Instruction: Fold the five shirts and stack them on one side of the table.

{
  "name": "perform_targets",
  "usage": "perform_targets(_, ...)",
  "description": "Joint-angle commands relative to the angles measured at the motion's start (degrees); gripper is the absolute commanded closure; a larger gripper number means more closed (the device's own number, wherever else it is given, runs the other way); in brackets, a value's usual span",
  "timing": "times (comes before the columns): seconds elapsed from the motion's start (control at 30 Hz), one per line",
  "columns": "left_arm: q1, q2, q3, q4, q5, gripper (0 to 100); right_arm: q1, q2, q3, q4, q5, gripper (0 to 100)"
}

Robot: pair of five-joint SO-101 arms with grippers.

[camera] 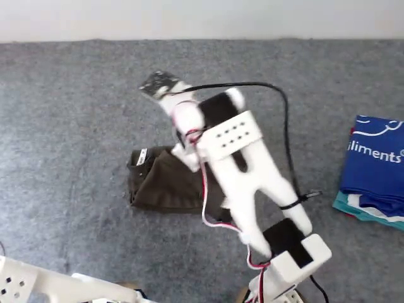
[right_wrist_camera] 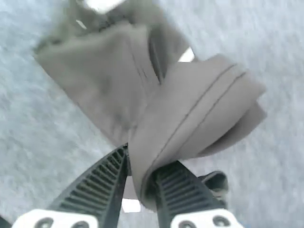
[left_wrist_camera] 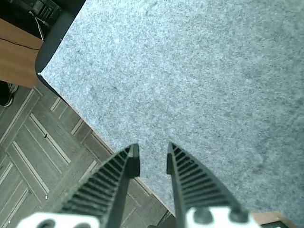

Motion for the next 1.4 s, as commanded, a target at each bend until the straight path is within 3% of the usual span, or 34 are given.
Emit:
perform_targets(0.0, -0.1, -0.8, 0.0, 1.0, 0.6, 89, -4.2, -1.5, 0.1, -5.1, -1.7, 98.8)
perform_targets(0.3, -0.1, -0.8, 0.0, 1.1, 3.7, 89, -6.2, 9.6, -0.5, -13.4, -1.1, 97.6)
perform_targets(0.5, -0.1, -0.8, 2.1, 1.1, 3.8, 89, -11.1, 13.3, -8.9, -9.0, -1.6, 73.4)
perform_targets(0.57, -0.1, -0.8, 4.1, 1.1, 3.8, 89, -11.6, 13.2, -14.9, -6.3, -1.6, 71.3)
perform_targets(0.77, -0.2, -0.8, 4.8, 1.0, 3.8, 89, -6.7, 14.2, -30.2, 6.6, 1.0, 72.0)
perform_targets(0.97, -0.2, -0.8, 3.2, 1.0, 3.8, 89, 4.2, 13.1, -20.2, 6.5, 13.0, 99.2)
perform_targets(1.17, -4.0, -3.8, 2.9, 1.0, 3.8, 89, 16.5, 13.1, -6.8, 6.0, 21.8, 99.0)
perform_targets(1.37, -6.6, -12.7, 3.5, 1.0, 3.9, 89, 16.3, 13.8, 1.8, 3.6, 23.5, 98.8)
